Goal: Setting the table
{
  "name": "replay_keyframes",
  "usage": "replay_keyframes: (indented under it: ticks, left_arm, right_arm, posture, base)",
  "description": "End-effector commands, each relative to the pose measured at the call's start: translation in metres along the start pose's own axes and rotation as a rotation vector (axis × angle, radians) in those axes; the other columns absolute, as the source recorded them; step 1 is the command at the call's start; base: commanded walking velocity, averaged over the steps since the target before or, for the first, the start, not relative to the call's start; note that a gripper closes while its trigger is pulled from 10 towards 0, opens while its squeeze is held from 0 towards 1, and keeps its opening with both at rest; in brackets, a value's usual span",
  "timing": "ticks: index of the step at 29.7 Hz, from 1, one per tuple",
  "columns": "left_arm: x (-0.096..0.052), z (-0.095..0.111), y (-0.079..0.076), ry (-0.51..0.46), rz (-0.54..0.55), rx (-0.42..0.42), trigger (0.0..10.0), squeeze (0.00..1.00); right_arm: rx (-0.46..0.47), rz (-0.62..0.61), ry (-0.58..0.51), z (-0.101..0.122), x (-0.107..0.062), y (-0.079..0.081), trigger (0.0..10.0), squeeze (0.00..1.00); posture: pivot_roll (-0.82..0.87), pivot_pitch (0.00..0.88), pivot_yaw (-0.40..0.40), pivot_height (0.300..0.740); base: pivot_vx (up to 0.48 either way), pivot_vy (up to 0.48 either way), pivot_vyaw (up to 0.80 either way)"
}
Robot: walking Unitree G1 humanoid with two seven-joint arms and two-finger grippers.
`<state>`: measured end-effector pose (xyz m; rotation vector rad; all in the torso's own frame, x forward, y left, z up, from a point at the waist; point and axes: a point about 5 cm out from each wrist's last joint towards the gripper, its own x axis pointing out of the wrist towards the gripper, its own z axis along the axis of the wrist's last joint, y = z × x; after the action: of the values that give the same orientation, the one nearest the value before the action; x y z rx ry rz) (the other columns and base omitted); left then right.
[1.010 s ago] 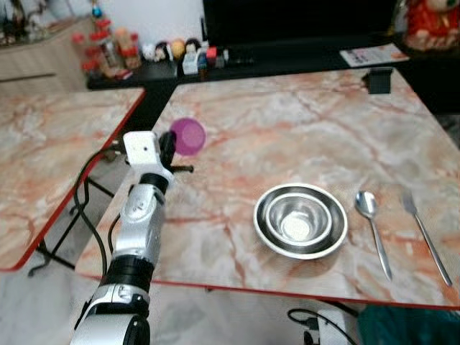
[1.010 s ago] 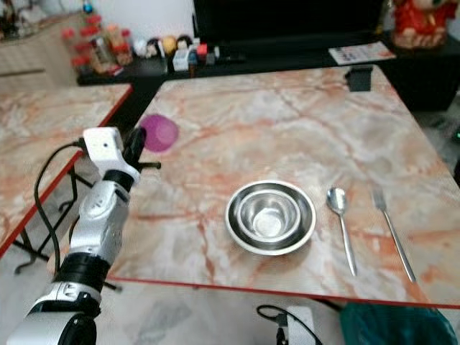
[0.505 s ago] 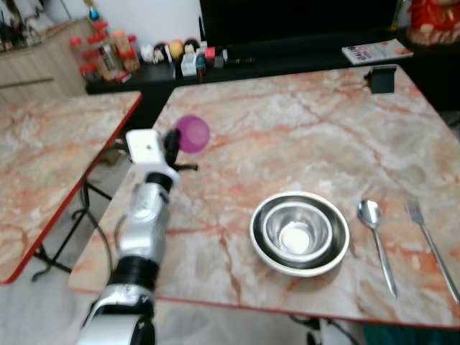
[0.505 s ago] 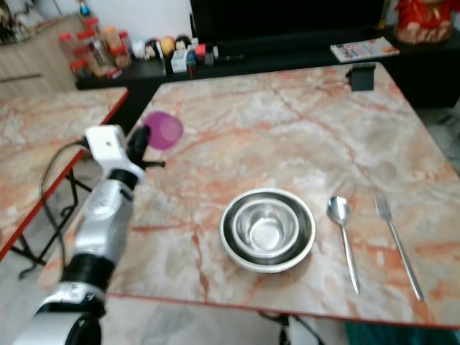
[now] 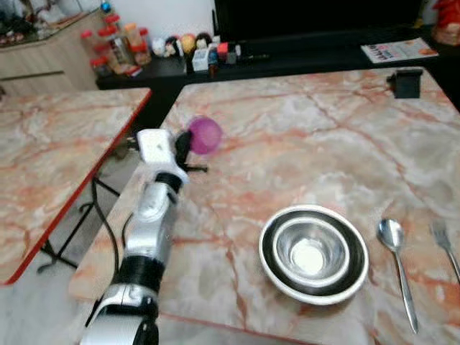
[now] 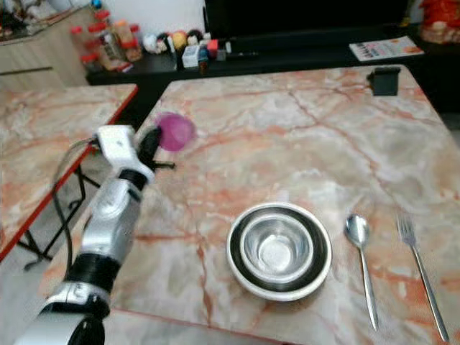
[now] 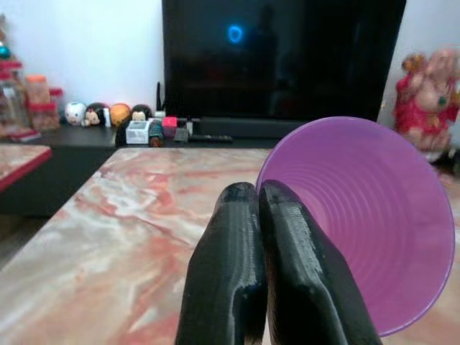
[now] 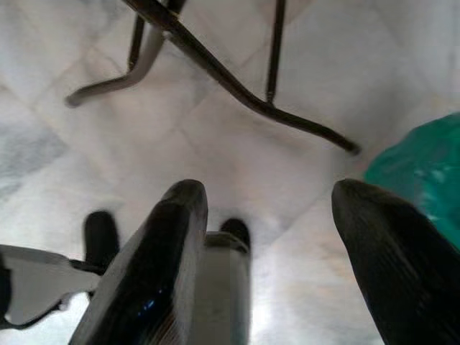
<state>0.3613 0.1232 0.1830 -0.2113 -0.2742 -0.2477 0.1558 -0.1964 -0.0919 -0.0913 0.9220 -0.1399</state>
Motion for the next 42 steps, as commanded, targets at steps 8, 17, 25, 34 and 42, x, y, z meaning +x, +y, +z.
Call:
replay_keyframes:
  ticks: [8, 17, 25, 34, 42]
  left_arm:
    - [-0.009, 0.013, 0.01, 0.067, -0.11, -0.016, 10.0, 0.0]
    - [-0.009, 0.023, -0.002, 0.218, -0.285, -0.057, 10.0, 0.0]
    - [-0.013, 0.005, -0.017, 0.436, -0.474, 0.127, 10.0, 0.0]
    - [-0.009, -0.012, -0.023, 0.559, -0.488, 0.193, 10.0, 0.0]
    - [-0.004, -0.011, -0.029, 0.569, -0.532, 0.187, 10.0, 0.0]
  right_arm:
    - [0.004, 0.033, 0.033, -0.011, -0.004, 0.016, 10.0, 0.0]
    - [0.008, 0.046, 0.043, -0.014, -0.005, 0.024, 10.0, 0.0]
    - [0.024, 0.043, 0.043, -0.013, -0.005, 0.026, 10.0, 0.0]
    - [0.036, 0.034, 0.044, -0.014, -0.005, 0.026, 10.0, 0.0]
    - [0.039, 0.032, 0.049, -0.017, -0.006, 0.026, 10.0, 0.0]
  posture:
    - [-0.02, 0.038, 0.145, 0.74]
    - [-0.01, 0.02, 0.166, 0.74]
    - [-0.01, 0.012, 0.178, 0.74]
    - [-0.02, 0.013, 0.182, 0.74]
    - [-0.03, 0.017, 0.181, 0.74]
  base:
    - [0.0, 0.0, 0.0]
    - [0.0, 0.0, 0.0]
    - [0.0, 0.0, 0.0]
    - [0.0, 0.0, 0.0]
    - [0.0, 0.0, 0.0]
